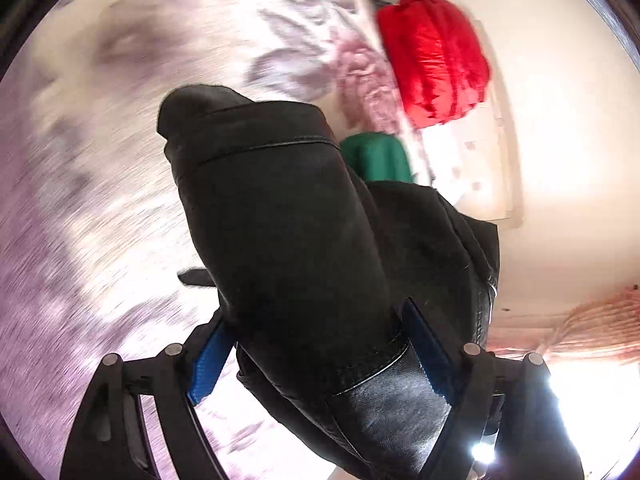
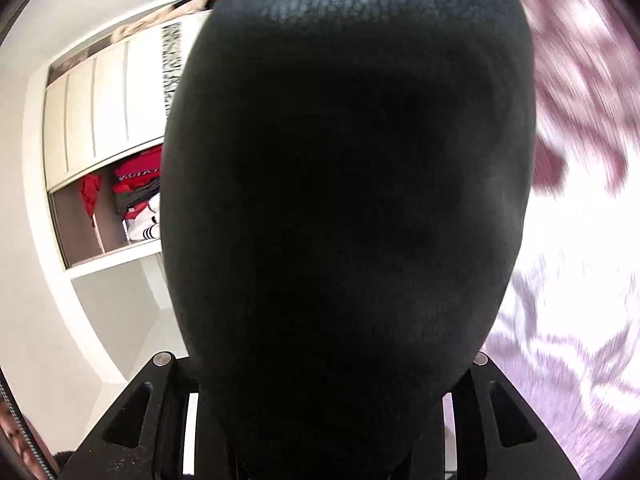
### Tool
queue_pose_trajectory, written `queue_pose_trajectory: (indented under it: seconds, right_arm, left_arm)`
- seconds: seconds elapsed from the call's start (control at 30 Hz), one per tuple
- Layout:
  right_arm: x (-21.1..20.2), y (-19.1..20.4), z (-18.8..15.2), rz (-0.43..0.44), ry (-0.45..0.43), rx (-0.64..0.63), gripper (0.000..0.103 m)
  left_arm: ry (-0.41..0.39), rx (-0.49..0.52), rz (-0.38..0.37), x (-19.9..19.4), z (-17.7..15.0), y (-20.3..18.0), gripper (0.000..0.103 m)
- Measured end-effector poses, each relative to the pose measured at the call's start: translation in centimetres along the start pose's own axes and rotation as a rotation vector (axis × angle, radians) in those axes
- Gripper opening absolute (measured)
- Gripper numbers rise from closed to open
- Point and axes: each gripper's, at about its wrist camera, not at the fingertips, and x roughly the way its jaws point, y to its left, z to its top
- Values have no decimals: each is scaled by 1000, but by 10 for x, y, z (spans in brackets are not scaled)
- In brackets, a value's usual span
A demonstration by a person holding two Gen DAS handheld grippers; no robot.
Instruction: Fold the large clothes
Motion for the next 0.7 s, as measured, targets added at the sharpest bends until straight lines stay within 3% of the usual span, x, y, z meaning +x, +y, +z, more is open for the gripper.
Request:
queue_pose_trajectory:
  seconds: [0.2, 0.37, 0.47, 0.53, 0.63, 0.7]
  right_arm:
    - [-7, 92, 99, 34, -47, -101, 38]
    - [-10, 125, 198, 103, -59, -150, 38]
    - [-14, 104, 274, 145, -39, -134, 38]
    - [-15, 74, 316, 136, -16, -97, 38]
    - [-20, 16, 368, -8, -17, -22, 38]
    - [-23, -24, 385, -62, -3, 58, 40]
  left_arm:
    - [-35, 119, -79, 44, 75, -94, 80]
    - [-47, 245, -112, 117, 131, -156, 80]
    - [-23, 296, -103, 174, 152, -162, 80]
    - [33, 318, -62, 227, 156, -153, 80]
    - [159, 327, 18, 294, 147, -127, 80]
    - [193, 347, 58, 317, 141, -120, 80]
